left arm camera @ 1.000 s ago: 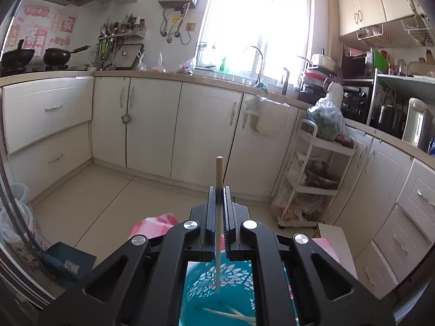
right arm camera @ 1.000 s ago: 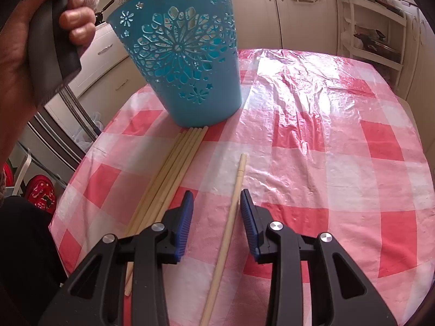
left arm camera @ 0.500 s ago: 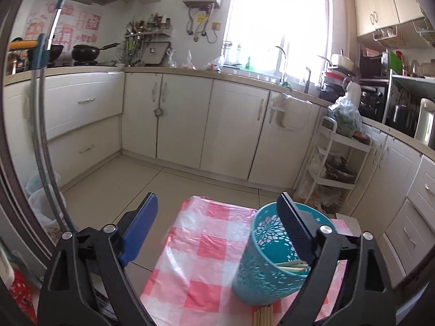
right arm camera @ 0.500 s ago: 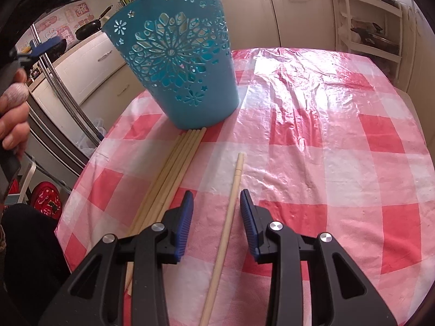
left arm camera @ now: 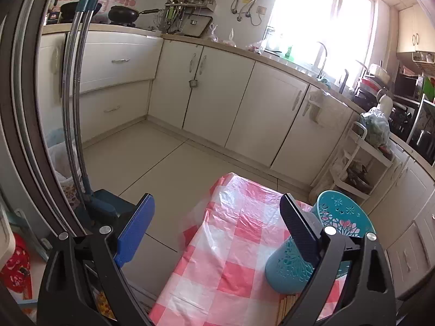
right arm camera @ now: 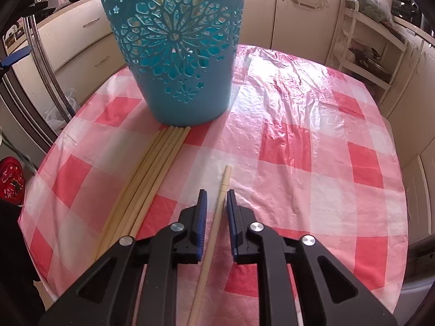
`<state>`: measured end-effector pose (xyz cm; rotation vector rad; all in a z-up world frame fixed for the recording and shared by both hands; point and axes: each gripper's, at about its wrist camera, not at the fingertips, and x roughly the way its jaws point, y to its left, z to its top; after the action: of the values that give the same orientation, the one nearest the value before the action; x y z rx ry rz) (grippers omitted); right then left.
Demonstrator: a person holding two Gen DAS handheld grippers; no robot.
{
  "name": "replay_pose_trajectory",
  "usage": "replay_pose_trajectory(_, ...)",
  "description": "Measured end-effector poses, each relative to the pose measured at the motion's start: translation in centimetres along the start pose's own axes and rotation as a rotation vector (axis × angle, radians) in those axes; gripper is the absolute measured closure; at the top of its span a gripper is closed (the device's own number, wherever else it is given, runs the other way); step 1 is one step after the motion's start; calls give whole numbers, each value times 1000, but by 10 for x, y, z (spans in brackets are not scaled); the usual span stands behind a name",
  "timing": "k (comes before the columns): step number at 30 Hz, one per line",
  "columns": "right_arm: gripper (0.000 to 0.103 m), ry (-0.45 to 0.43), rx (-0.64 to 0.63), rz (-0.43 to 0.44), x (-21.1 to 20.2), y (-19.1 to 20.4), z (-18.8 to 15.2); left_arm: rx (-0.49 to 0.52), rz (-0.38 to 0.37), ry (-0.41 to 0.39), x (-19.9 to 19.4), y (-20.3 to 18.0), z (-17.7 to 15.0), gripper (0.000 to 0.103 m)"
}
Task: Organize utensils
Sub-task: 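Grasp the loose chopstick with the right tool, lift, release into basket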
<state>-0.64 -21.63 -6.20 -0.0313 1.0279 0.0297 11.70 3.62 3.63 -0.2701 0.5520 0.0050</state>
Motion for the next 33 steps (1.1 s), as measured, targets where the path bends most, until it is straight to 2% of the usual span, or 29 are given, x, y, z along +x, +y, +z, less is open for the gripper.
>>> replay_pose_trajectory(3,89,15,15,7,-2,-9,-3,-6,-5,15,2,1,-1,14)
replay_pose_trajectory(5,89,15,-20,-14,-2,-5,-4,-7,-3,27,5,0,-2,14)
replay_pose_trajectory(9,97,24,-70,-17,-2,1,-3,13,7,56,13,-3,-7,14)
replay_pose_trajectory(14,97,-25,163,151,-32,-39,0,19,21,67,18,-4,-11,14)
replay_pose_trajectory(18,97,-85,256,262,-68,-59,10,16,22,82,22,-6,-14,14)
replay_pose_trajectory(22,97,-182,314,374,-108,-63,35,35,24,89,24,-11,-16,14)
replay_pose_trajectory(26,97,-303,327,436,-141,-49,76,35,23,90,23,-12,-16,14)
replay_pose_trajectory(29,97,-419,321,420,-161,-46,115,29,19,89,23,-11,-16,14)
replay_pose_trajectory(33,97,-577,348,323,-165,-38,167,27,16,86,22,-11,-15,14)
